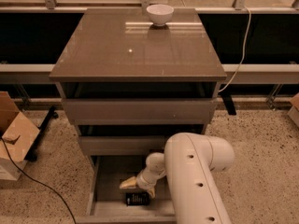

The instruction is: Pick rxbar chocolate from bottom drawer and place on counter

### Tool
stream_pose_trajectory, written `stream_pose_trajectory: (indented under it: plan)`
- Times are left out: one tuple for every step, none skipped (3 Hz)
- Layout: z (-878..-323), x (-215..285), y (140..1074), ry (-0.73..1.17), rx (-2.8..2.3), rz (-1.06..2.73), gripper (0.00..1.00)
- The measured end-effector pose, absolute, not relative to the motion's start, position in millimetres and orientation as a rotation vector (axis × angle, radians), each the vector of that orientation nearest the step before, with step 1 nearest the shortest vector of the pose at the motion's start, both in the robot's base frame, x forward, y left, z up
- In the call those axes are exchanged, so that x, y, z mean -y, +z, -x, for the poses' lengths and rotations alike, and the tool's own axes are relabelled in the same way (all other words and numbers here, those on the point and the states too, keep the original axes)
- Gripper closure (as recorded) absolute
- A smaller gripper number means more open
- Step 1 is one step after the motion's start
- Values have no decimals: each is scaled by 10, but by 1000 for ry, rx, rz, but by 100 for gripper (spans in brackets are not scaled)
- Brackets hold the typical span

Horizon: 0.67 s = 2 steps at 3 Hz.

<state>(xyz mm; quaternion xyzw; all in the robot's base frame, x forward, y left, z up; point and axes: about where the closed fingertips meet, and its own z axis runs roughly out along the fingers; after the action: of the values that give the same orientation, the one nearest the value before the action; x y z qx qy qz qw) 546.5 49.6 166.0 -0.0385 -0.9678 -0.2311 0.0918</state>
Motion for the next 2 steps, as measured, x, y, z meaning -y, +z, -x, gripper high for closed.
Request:
stream_pose_trajectory:
  plan:
    - [-5452,-545,1528,-702,2842,133,0]
    - [-5449,-558,1428,-718,2813,149,0]
